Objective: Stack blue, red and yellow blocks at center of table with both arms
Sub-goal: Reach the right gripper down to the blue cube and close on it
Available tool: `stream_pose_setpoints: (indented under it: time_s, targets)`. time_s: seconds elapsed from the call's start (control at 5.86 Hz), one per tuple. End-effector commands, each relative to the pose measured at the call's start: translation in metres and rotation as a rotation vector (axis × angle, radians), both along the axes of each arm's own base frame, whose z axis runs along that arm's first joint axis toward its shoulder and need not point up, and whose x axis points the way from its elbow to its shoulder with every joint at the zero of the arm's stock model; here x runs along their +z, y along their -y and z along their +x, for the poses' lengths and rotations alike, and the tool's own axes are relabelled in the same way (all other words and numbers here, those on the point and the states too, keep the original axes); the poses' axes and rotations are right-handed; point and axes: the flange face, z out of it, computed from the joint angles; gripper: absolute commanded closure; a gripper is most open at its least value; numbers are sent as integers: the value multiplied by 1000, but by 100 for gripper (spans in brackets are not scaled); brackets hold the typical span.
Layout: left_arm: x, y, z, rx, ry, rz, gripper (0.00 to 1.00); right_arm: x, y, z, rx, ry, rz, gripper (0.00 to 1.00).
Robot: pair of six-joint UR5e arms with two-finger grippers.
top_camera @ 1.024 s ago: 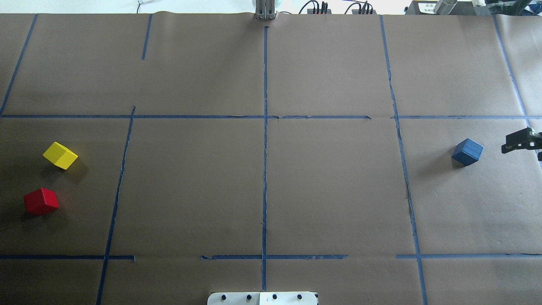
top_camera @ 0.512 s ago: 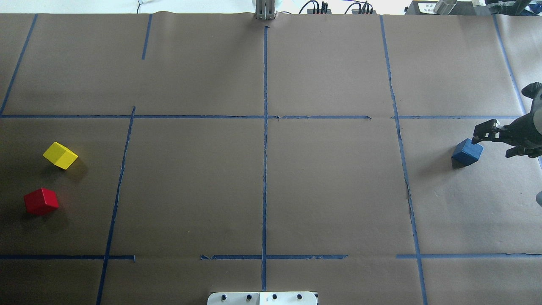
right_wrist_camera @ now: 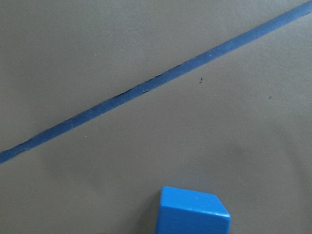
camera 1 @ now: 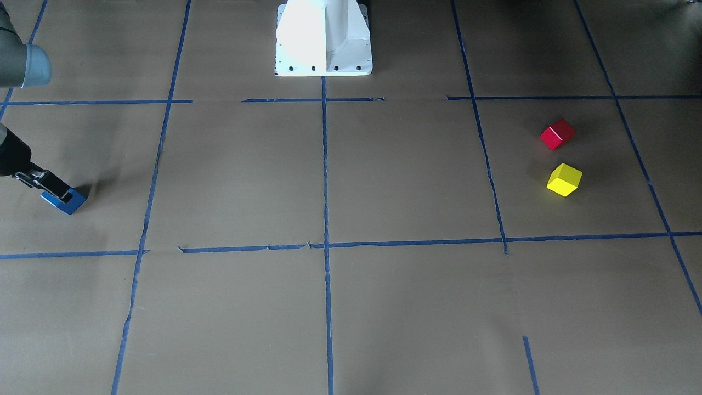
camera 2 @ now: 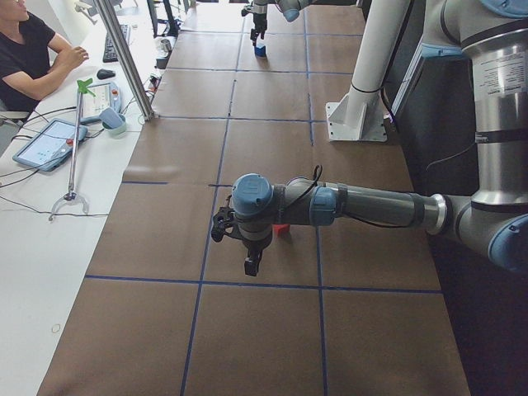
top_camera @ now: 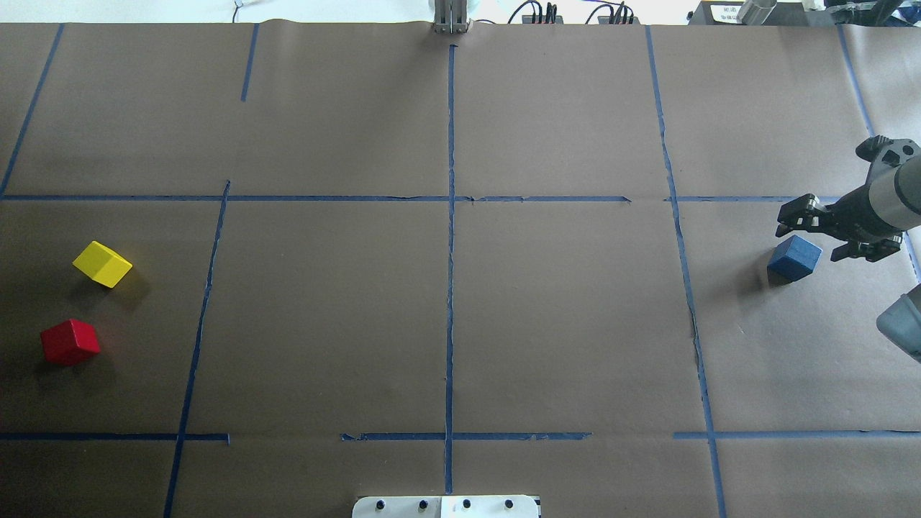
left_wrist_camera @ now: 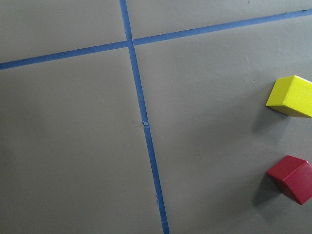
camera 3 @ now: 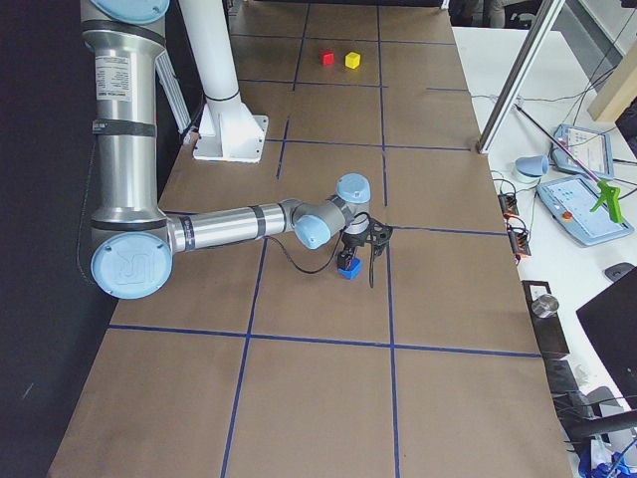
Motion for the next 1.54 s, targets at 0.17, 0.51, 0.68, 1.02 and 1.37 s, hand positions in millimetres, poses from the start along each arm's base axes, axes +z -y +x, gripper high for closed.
stream_pose_setpoints:
  time_s: [0.17,0.51,0.68,1.02,1.37]
  targets:
    - [-8,-1,0,-3,-28,12,0,11,-8,-13,-25,-14,-16,3]
    - [-14,-1,0,-5,-29,24,0,15,-9,-10,-17,-27,-14,3]
    - [-17,-1,-1,-7,-28,28,0,22,-9,-11,-19,-36,-26,3]
    - [-19,-1,-1,-5,-28,34,0,33,-6,-18,-23,-55,-38,8]
    - [-19,-7,-1,-5,-29,31,0,28,-6,-21,-17,-50,-39,94]
